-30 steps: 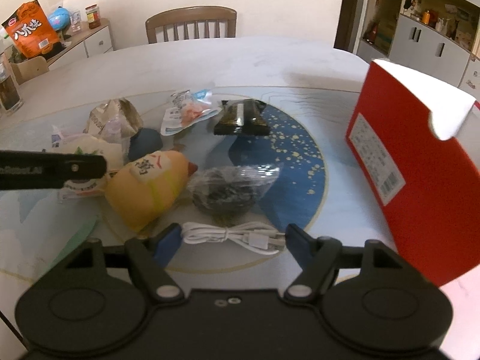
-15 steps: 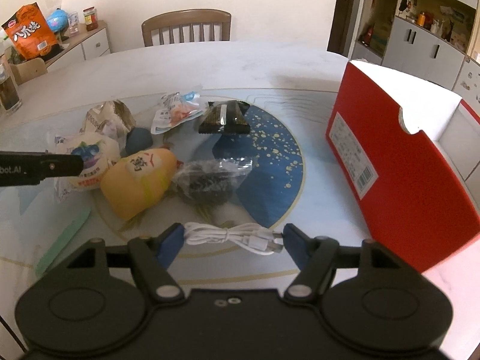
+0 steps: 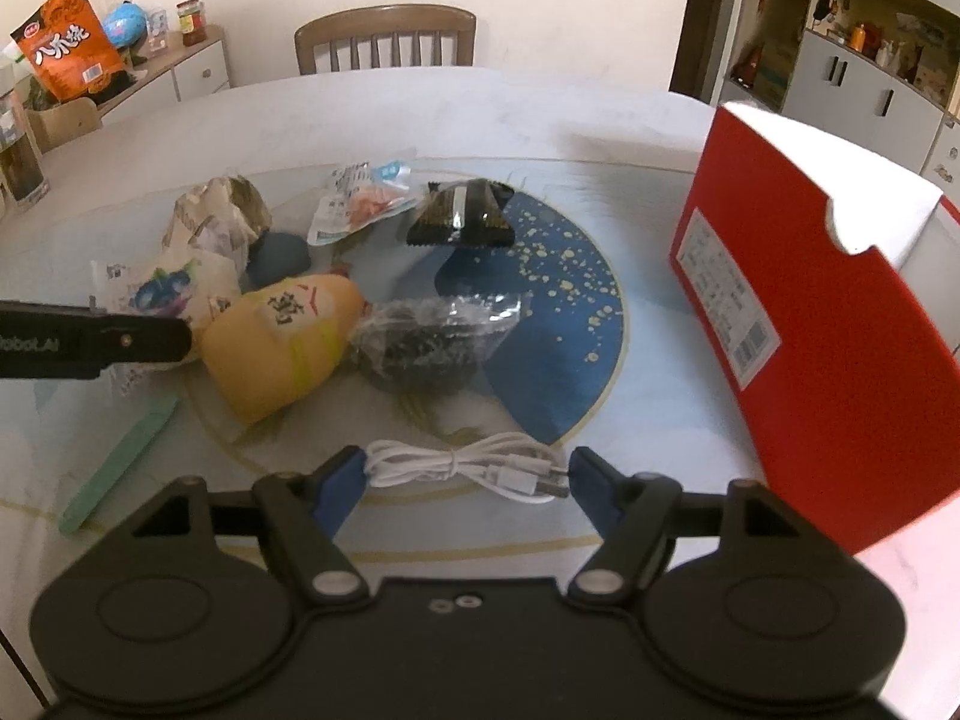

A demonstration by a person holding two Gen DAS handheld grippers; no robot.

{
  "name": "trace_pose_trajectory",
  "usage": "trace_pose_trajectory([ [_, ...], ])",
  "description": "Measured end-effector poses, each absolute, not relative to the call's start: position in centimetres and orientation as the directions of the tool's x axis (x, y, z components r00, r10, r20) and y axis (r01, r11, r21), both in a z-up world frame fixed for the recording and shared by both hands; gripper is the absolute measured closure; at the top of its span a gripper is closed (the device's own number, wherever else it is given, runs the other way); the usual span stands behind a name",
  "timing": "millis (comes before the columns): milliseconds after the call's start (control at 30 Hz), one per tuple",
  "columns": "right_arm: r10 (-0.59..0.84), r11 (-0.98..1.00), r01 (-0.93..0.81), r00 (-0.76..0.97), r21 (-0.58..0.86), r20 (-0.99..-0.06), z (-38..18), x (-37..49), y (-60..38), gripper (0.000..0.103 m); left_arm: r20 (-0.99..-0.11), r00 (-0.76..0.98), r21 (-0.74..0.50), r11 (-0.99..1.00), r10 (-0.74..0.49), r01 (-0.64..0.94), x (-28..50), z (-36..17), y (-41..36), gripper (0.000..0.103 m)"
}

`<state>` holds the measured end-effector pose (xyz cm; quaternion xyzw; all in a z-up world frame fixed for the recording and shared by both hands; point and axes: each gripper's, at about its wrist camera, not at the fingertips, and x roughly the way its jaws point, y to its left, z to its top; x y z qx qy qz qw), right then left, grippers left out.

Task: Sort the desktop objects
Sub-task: 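Close left tool on the bread bag while right tool closes on the cable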

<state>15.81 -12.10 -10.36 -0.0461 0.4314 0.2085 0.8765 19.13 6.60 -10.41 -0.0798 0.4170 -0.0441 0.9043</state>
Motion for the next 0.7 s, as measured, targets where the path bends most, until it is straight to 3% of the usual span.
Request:
trace_pose_trajectory([
  [300,0.343,0.904,-0.411,0.54,0.115,-0.769,-10.8,16.0,-12.0,0.027,-0.737,0.649,-0.247,0.969,-0.188,0.0,20.0,-11.0,7.2,0.032],
  [533,0.351,0.899,-0.422,0.538,0.116,-0.767,-10.7,15.9,-12.2,0.028,-0.729,0.659,-0.249,0.969,-0.185,-0.003,19.8,-10.6,7.4,0.045],
  [700,0.349,0.899,-0.424,0.542,0.11,-0.764,-10.3,15.8,-12.6,0.03,-0.72,0.671,-0.253,0.967,-0.177,-0.017,19.1,-10.2,7.8,0.048],
])
